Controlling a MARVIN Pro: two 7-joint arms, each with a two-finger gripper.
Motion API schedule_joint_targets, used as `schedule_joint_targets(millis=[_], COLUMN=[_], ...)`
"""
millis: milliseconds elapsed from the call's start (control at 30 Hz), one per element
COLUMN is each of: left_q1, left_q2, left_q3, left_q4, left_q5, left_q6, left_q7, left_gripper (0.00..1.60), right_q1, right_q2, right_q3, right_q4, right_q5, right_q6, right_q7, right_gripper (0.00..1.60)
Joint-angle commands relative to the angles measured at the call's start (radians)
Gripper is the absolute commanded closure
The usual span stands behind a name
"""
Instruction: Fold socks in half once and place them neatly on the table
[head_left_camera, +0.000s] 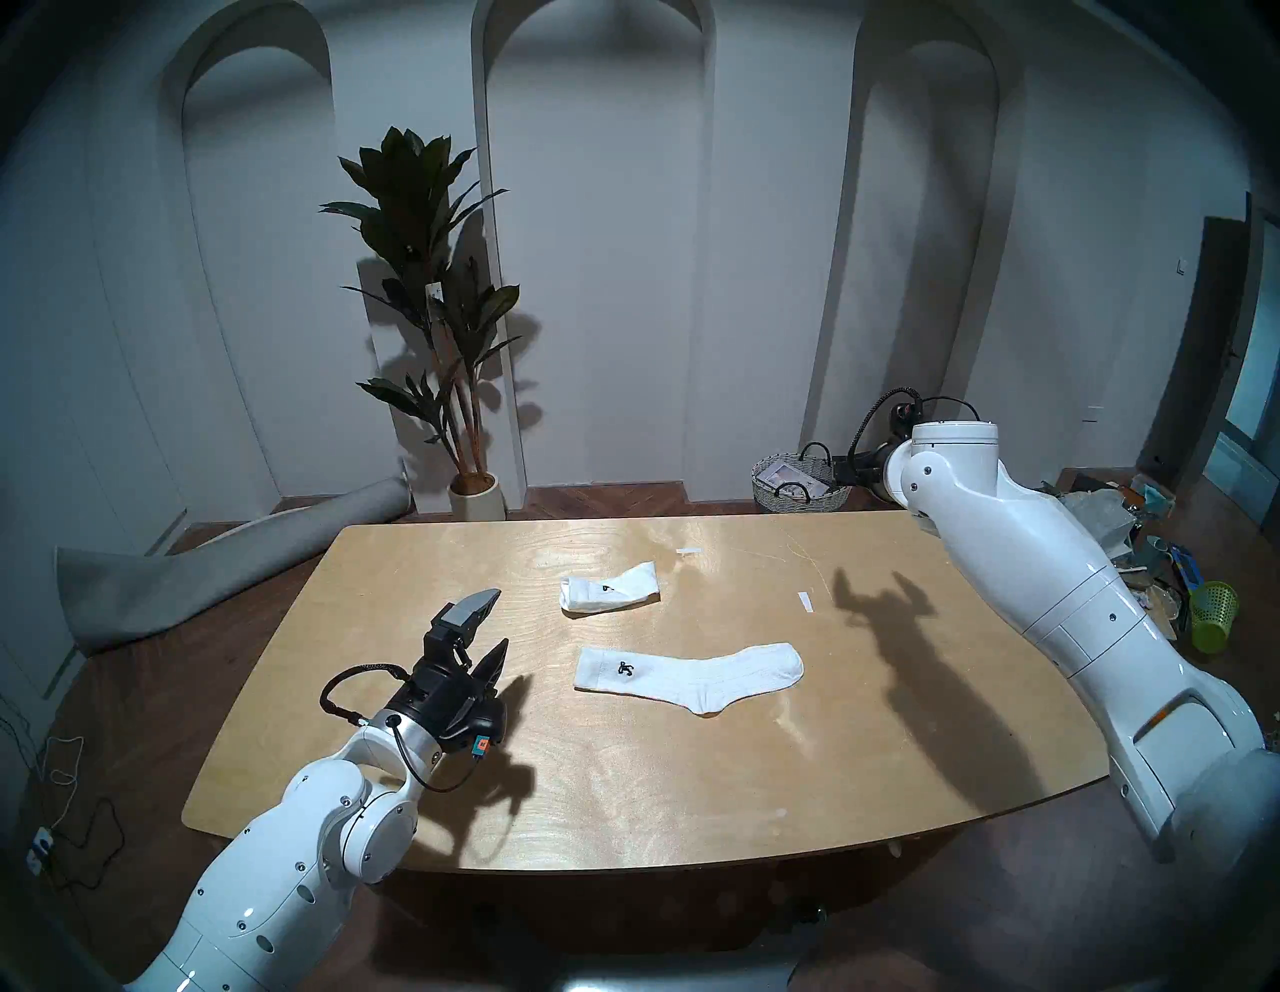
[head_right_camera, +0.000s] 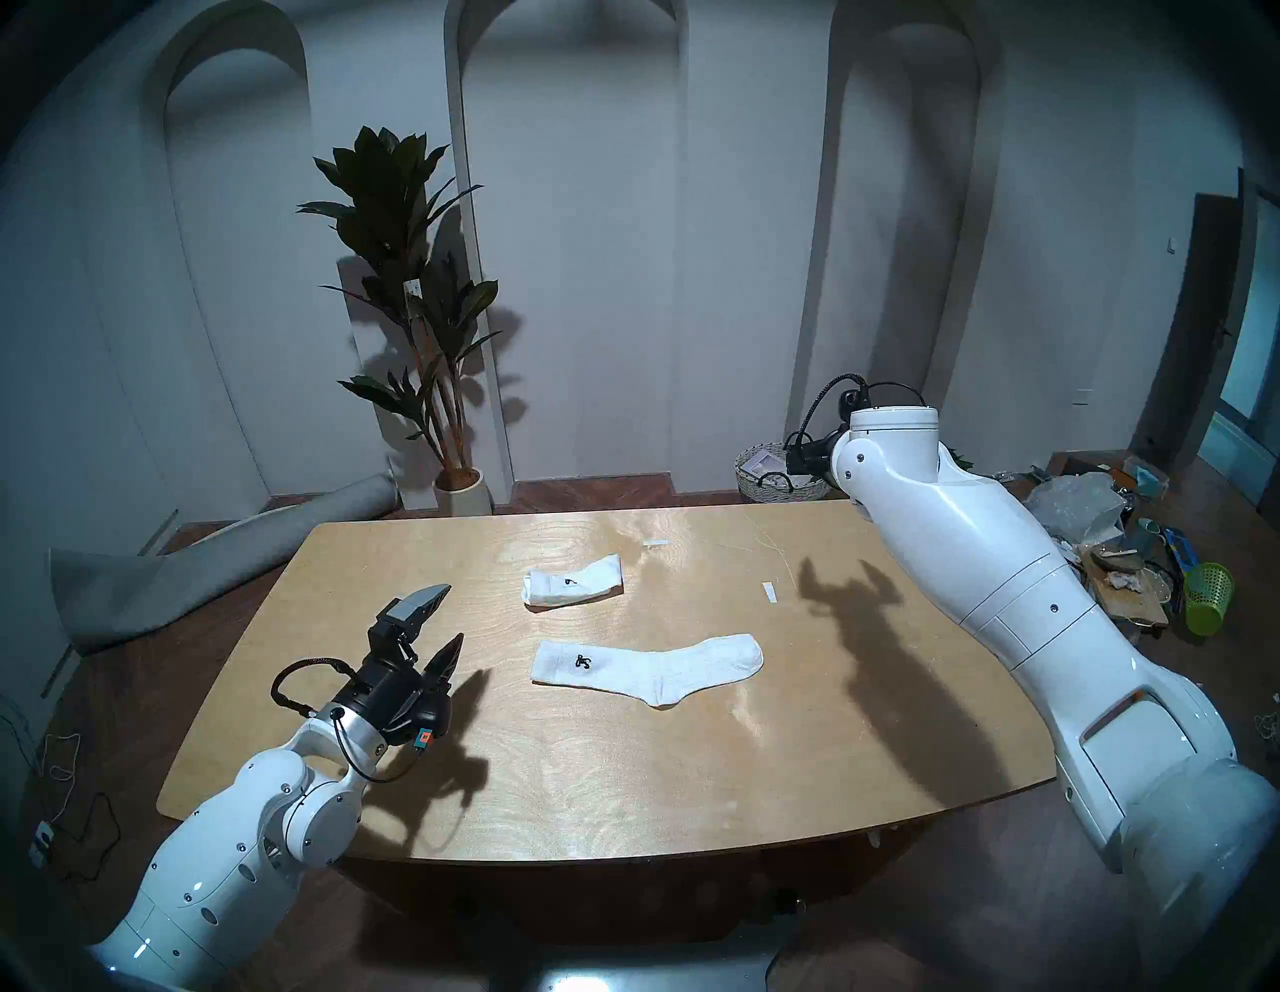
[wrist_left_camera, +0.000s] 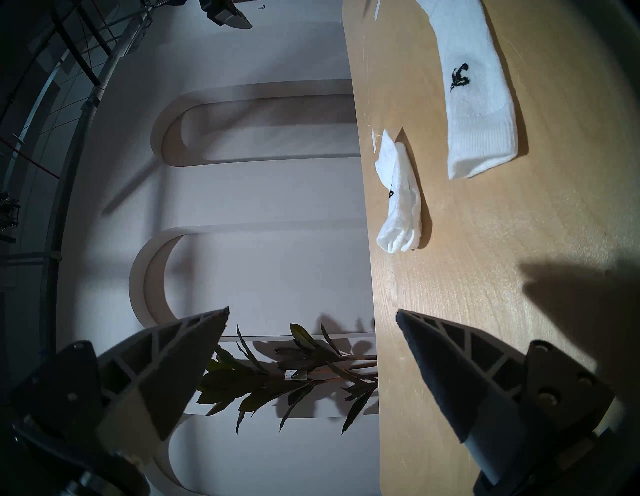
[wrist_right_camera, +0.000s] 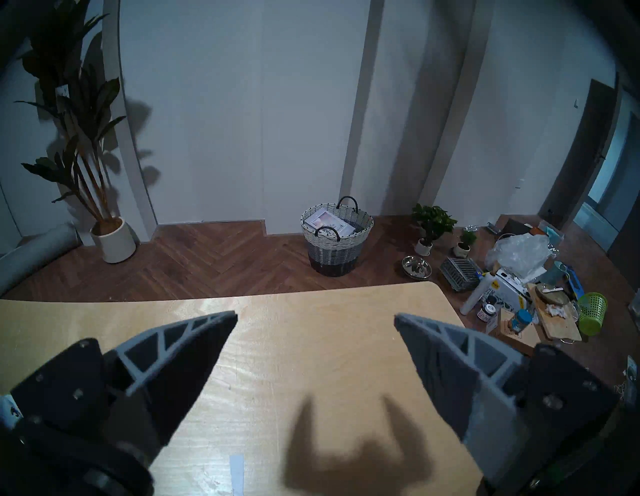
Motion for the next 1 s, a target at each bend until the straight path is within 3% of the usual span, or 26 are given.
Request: schedule_joint_targets(millis=[0,667,967], left_q1=[-0.044,-0.067,-0.067], left_q2=[-0.011,-0.063,-0.092], left_q3=[0.003,0.029,0.113], left_q4=[-0.002,-0.002,-0.016], left_q5=[0.001,-0.058,0.017], left_q6=[-0.001,0.000,0.071], left_q7=[-0.003,-0.128,-0.204], left_gripper=[0.00,0.00,0.00], right_q1=[0.054,0.064,0.071], right_q2=[0.002,0.071,0.080], right_q3=[-0.020,-0.080,-0.086], right_q4=[0.032,0.194,0.288], right_q5=[-0.070,-0.227,-0.287], right_q6=[-0.086,-0.384,-0.532], right_q7=[0.058,0.292,0.386], right_gripper=[0.00,0.00,0.00])
